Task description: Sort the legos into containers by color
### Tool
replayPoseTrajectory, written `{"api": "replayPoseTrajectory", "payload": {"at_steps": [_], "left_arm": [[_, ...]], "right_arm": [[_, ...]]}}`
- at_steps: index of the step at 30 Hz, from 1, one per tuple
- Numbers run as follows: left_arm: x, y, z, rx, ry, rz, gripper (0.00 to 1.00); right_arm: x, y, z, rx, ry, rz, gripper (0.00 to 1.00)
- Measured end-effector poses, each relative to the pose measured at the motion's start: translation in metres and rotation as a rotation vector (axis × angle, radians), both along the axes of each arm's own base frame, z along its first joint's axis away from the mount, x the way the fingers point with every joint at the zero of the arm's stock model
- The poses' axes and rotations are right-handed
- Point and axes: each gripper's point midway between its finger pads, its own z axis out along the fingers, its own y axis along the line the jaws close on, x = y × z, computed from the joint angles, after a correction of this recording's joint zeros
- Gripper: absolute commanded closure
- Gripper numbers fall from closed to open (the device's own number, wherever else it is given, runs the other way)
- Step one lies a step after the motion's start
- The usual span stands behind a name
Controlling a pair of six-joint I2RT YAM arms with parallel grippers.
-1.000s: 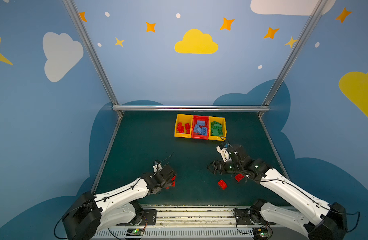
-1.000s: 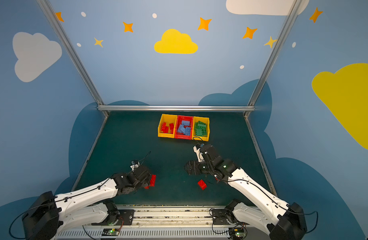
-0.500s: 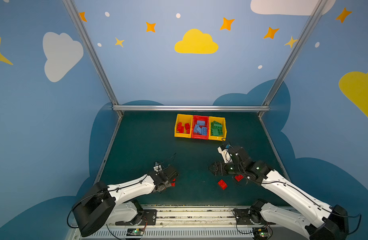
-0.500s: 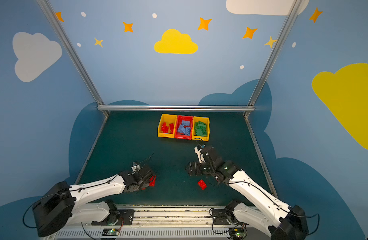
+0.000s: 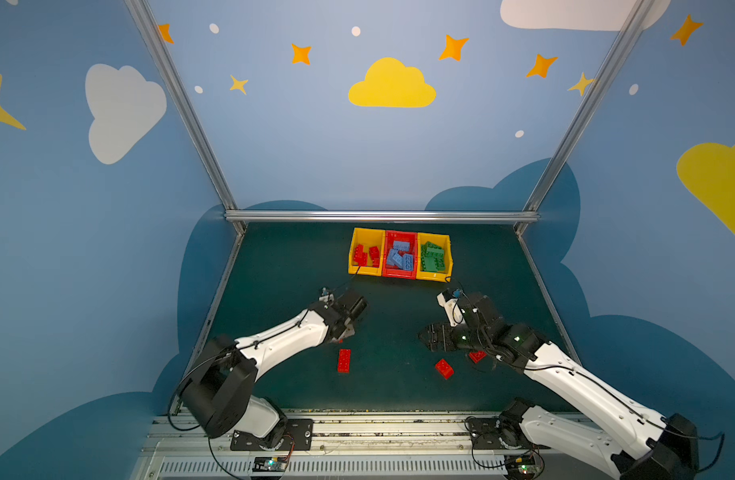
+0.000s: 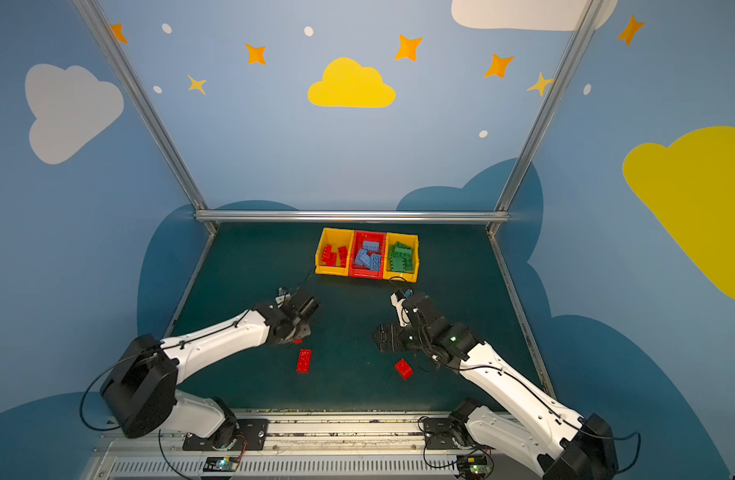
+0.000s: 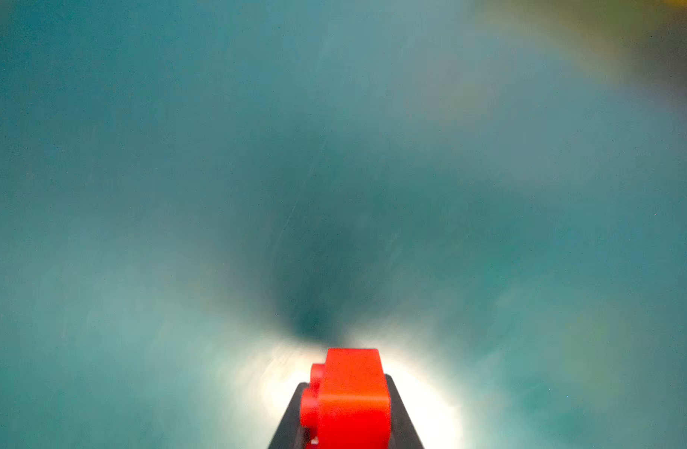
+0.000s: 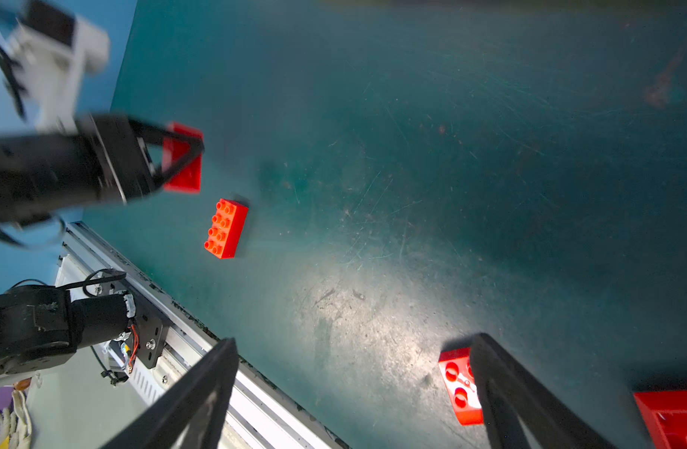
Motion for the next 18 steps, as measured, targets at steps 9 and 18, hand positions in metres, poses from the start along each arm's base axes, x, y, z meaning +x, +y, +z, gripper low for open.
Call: {"api": "replayPoseTrajectory", "payload": {"at_steps": [9,18], "left_arm": [[0.173,-0.053,0.062,-0.043,-0.145,-0.064,0.83],[0.305,-0.091,0.048,-0.057,-0.238,-0.150,0.49]], "right_arm": [[0.016,-0.005,-0.005,0.014,0.020,-0.046,0.09],[0.035,-0.010,-0.030,0.013,0.117,-0.100,0.09]]}}
